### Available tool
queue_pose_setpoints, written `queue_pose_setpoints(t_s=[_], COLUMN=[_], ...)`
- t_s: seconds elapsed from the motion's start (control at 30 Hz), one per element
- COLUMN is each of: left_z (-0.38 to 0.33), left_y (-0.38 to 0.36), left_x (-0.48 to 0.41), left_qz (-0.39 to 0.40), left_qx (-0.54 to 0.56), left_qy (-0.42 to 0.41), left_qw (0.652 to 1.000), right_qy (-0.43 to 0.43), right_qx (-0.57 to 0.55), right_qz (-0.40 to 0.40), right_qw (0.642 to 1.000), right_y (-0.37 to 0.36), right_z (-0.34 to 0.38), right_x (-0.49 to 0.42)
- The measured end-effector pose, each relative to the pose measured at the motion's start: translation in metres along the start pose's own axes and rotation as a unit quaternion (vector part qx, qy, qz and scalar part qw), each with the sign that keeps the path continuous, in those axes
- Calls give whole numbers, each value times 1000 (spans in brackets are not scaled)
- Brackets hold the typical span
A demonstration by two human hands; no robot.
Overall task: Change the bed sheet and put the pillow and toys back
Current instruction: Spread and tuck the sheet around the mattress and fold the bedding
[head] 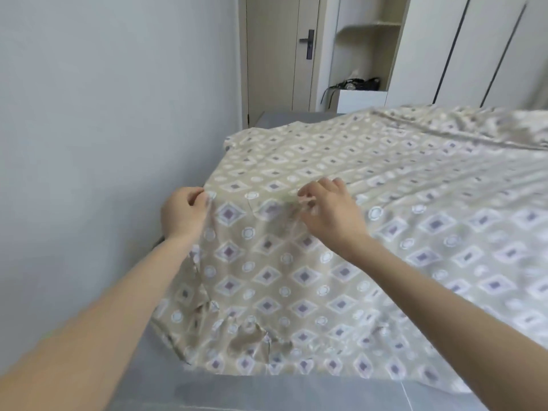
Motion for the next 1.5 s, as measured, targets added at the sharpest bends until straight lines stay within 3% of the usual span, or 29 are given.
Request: queue_pose_setpoints(t_s=[0.13, 0.33, 0.53, 0.9, 0.97, 1.07, 1.17, 1.23, 1.5], left_z=[0, -7, -12, 3, -1, -23, -44, -47, -44], left_y=[2, -3, -8, -27, -21, -18, -35, -44, -43], left_x=[-7, -19, -40, -60, -60, -52, -38, -32, -32], left_qz=[23, 20, 18, 55, 17, -17, 107, 159, 168], left_qx=[1, -29, -19, 39, -2, -62, -79, -128, -176], left_qy=[20, 7, 5, 69, 37, -88, -175, -186, -185], left_qw=[1000, 999, 1000, 995, 999, 994, 976, 961, 952], right_qy=[-53, -69, -43, 20, 22, -7, -45, -52, -71], right_qx=[22, -3, -60, -61, -65, -63, -41, -30, -3], right_qz=[24, -22, -39, -84, -100, -107, -95, -90, -135], right_qw=[998, 997, 996, 994, 993, 992, 994, 994, 988], right_y=[-3, -2, -6, -13, -11, -11, -15, -16, -25], right_z=[-10, -8, -7, -2, -2, -7, -16, -21, -16], right_x=[-3, -4, -6, -5, -7, -12, -14, -14, -20])
Point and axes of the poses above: each hand's wrist, its own x-axis away from the middle knuckle, its own y-axis out of the back of the hand, z = x × y, the point moved 3 cm from there along -x, towards the middle knuckle, and after that the axes turned 1 degree about -y, right-handed, at the moved point
